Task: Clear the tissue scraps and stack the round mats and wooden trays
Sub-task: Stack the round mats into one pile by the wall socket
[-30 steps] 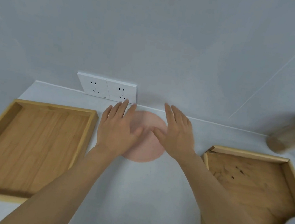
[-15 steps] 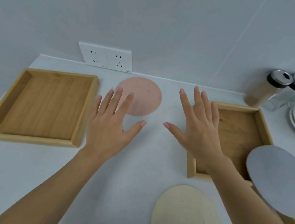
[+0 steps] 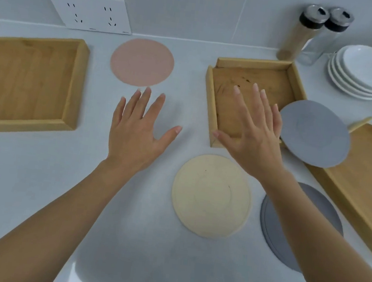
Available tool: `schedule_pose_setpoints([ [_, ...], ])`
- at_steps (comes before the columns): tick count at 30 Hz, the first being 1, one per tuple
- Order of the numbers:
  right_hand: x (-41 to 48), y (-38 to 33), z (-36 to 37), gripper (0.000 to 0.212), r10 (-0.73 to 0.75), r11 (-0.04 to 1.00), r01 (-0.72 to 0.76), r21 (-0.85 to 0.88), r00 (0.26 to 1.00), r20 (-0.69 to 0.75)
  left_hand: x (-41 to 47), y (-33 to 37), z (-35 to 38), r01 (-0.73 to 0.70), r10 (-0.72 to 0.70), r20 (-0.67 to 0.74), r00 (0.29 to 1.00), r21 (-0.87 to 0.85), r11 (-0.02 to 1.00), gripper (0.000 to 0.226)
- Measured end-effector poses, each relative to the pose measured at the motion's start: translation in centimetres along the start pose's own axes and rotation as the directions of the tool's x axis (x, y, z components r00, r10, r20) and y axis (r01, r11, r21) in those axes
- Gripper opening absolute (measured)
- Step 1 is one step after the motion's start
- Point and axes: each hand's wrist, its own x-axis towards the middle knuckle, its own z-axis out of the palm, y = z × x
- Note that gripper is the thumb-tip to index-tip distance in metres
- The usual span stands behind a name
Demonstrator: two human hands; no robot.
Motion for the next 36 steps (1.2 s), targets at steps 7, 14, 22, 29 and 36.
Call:
schedule_pose_setpoints([
  [7,-4.9,2.3,-0.4,0.071,0.051,0.998,-0.052,0.042,0.998,0.034,-2.0,3.8,1.8,-0.101,0.102,0.158,0.982,-0.013,0.995,0.087],
  [14,-9.3,3.0,0.5,0.058,0.116,0.990,-0.123,0.063,0.988,0.102,-3.4,6.8,2.3,0.017,-0.049,0.439,0.897,0.078,0.997,0.094],
  [22,-9.4,2.9,1.1,0.057,0.156,0.973,-0.190,0.130,0.960,0.234,-2.2,7.5,2.8,0.161,-0.109,0.579,0.808,-0.039,0.986,0.052],
  [29,-7.9,2.5,0.1,0.022,0.218,0.838,-0.367,0.404,0.903,0.370,-2.3,6.4,1.2,0.280,0.045,0.532,0.846,-0.514,0.810,0.030],
  [36,-4.9,-0.3,-1.3,0.017,0.251,0.630,-0.418,0.654,0.907,0.339,-0.9,3.3,-1.4,0.473,-0.067,0.567,0.821,-0.609,0.637,0.015],
])
